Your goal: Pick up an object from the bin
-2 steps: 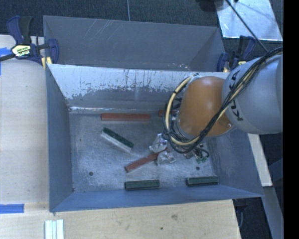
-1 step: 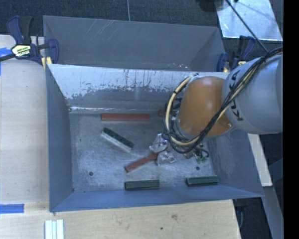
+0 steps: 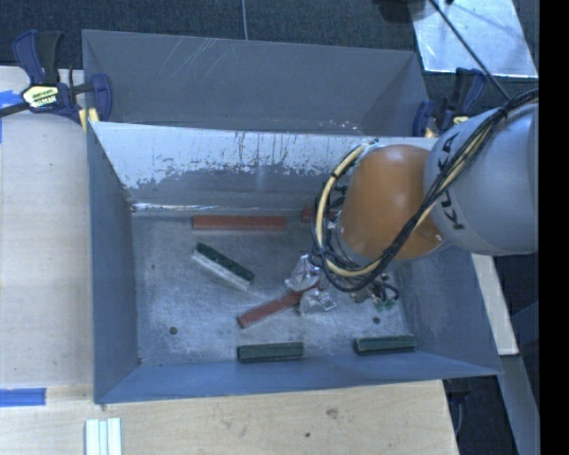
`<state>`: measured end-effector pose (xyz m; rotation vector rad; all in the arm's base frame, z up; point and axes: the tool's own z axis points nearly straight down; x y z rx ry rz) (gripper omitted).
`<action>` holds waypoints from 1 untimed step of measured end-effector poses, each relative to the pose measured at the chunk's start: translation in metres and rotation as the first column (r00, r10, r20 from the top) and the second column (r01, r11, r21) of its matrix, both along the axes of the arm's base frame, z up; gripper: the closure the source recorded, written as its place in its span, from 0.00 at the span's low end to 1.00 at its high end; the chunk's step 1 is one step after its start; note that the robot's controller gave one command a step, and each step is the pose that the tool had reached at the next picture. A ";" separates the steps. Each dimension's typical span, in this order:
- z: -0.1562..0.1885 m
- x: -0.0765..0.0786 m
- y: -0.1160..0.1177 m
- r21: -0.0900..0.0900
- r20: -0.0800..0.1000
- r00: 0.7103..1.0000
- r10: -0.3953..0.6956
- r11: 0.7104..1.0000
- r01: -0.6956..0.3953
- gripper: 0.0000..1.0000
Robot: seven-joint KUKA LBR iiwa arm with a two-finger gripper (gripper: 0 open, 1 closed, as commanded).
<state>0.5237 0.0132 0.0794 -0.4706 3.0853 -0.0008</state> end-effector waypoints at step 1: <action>0.023 -0.005 -0.001 -0.002 -0.021 1.000 0.000 1.000 0.000 1.00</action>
Offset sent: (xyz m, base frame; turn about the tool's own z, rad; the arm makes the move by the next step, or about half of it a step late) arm -0.0001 -0.0001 0.0660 0.0000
